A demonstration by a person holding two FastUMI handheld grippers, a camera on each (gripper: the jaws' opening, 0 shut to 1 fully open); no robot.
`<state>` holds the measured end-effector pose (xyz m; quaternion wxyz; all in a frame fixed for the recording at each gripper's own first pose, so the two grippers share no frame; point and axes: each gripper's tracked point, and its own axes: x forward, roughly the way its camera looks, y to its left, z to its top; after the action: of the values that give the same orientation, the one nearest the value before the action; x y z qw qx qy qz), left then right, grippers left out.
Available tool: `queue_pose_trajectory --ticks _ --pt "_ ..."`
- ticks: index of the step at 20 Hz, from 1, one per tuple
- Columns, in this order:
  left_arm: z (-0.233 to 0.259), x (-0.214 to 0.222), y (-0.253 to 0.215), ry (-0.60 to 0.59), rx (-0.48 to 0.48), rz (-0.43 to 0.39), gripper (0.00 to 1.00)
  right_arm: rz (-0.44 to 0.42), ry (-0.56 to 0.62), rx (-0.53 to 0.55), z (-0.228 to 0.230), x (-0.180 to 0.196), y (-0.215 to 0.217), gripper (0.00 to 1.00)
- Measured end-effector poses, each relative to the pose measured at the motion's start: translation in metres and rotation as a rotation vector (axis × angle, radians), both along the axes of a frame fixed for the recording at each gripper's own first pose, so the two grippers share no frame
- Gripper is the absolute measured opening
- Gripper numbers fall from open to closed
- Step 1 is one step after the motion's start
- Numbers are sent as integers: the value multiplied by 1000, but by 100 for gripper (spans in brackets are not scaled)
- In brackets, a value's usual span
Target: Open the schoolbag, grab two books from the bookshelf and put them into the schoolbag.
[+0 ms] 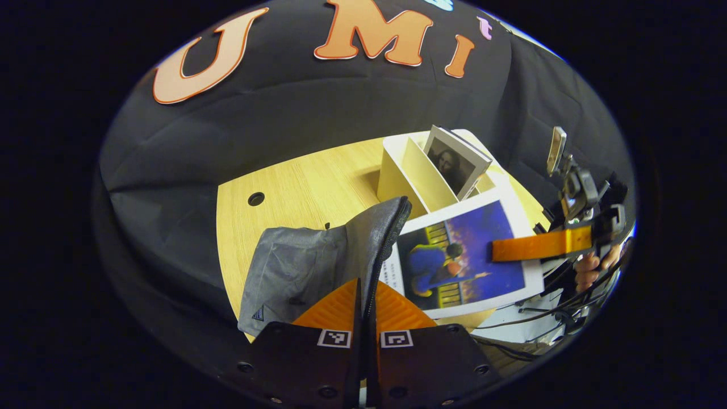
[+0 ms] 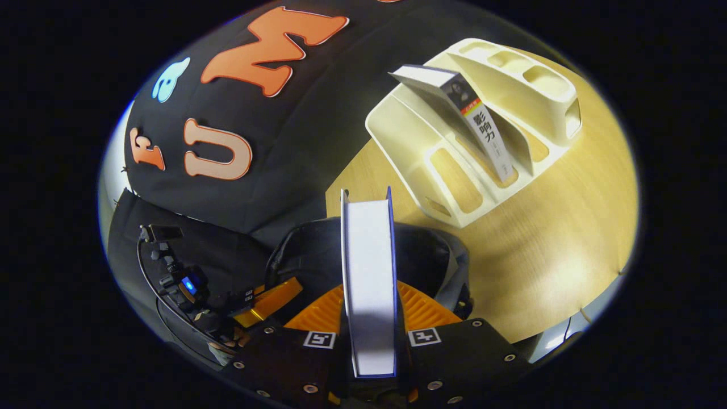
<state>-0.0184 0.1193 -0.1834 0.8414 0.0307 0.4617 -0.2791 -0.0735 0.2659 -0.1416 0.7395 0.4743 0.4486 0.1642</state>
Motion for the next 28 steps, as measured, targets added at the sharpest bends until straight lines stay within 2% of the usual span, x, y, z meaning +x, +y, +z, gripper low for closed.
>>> queue_pose_trajectory --ticks 3,14,18,21,23,25,26,28 --pt "3 1 0 -11 3 -9 5 -25 11 71 -11 1 22 32" --pt "15 -8 -11 -27 -32 -72 5 -101 51 178 -59 19 95 31" --pt "14 -10 -8 -34 -34 -75 5 -88 55 174 -69 25 118 32" --pt "13 -8 -6 -37 -37 -65 5 -72 75 179 -71 27 119 32" --pt "13 -9 -5 -30 -45 -59 5 -3 102 197 -65 14 122 36" --pt "9 -9 -5 -32 -39 -59 5 22 84 129 -69 9 108 41" --pt "8 -10 -4 -30 -37 -60 5 29 80 76 -73 7 97 54" --pt "5 -9 -7 -27 -37 -62 5 41 69 -15 -79 4 68 74"
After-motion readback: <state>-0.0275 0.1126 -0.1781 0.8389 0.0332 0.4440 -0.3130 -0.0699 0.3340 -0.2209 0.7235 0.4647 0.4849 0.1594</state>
